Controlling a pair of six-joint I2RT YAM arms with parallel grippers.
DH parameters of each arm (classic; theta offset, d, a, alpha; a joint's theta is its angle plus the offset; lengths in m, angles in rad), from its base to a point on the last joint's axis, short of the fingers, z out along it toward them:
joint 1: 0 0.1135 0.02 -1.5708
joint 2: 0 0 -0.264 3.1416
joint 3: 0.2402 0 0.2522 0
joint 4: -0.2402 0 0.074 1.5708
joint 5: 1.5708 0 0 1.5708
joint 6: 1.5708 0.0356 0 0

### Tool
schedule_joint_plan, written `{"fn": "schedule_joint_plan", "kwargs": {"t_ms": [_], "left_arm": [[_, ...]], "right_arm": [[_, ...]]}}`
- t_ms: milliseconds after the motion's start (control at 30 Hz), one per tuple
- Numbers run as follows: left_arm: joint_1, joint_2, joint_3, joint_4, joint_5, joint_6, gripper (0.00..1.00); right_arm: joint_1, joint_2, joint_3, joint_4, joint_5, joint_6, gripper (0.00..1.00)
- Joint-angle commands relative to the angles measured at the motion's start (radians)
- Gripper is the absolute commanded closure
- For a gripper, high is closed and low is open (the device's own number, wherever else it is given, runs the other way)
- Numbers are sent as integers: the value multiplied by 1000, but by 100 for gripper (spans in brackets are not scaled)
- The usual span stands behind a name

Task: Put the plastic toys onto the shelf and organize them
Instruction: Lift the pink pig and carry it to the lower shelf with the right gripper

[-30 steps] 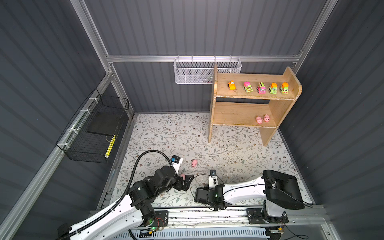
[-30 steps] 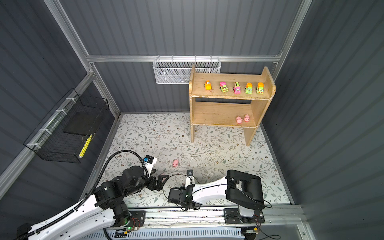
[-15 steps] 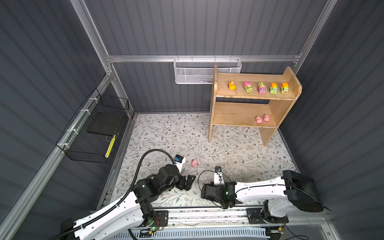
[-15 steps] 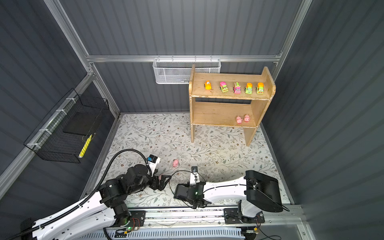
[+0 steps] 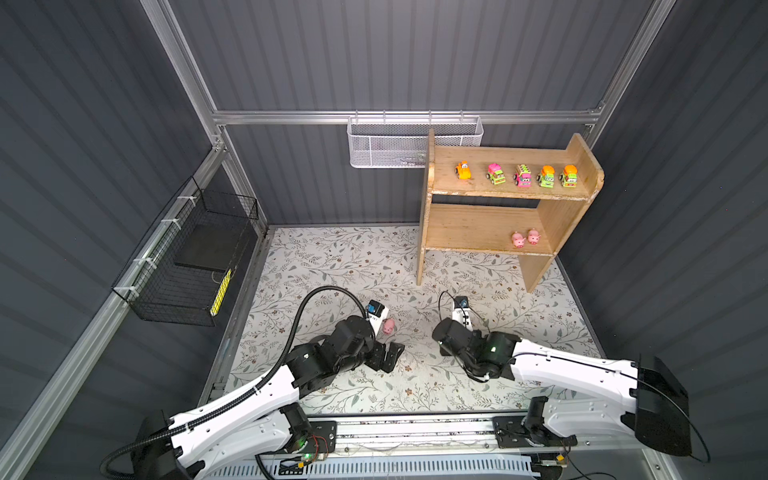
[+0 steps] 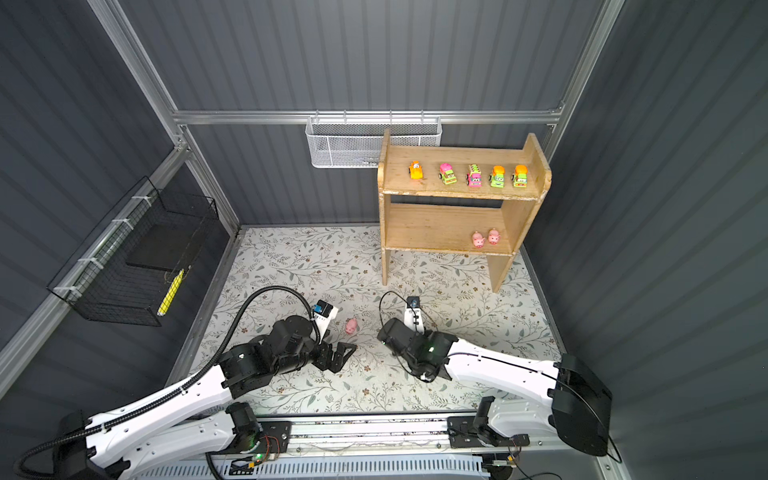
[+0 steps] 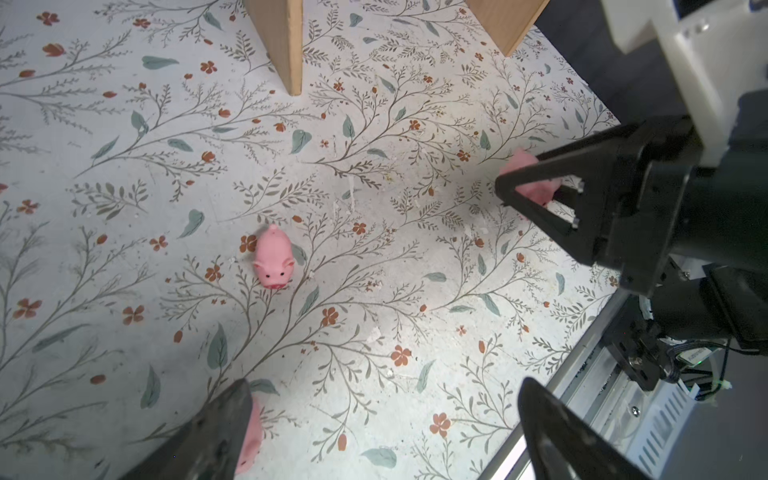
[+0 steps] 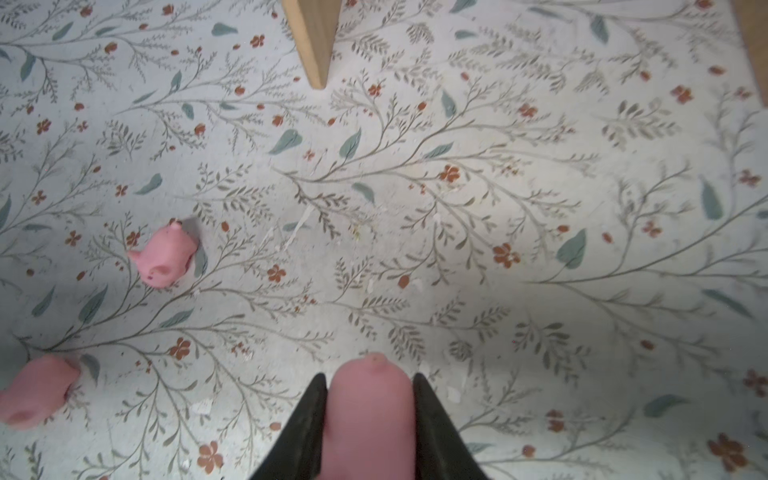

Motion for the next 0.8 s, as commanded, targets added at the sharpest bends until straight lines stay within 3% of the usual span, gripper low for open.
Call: {"fn": "schedule_joint_plan", "kwargs": {"t_ms": [0, 400, 767], "left_arm": [[0, 62, 96, 36, 25, 80, 0], [0, 290, 361, 86, 98, 223, 0], [0, 459, 565, 115, 173, 340, 0]], "right_arm": [[-89, -31, 67, -29, -30, -164, 66], [-399, 40, 282, -5, -178, -382, 67], [-558, 173, 475, 19, -236, -487, 67]]}}
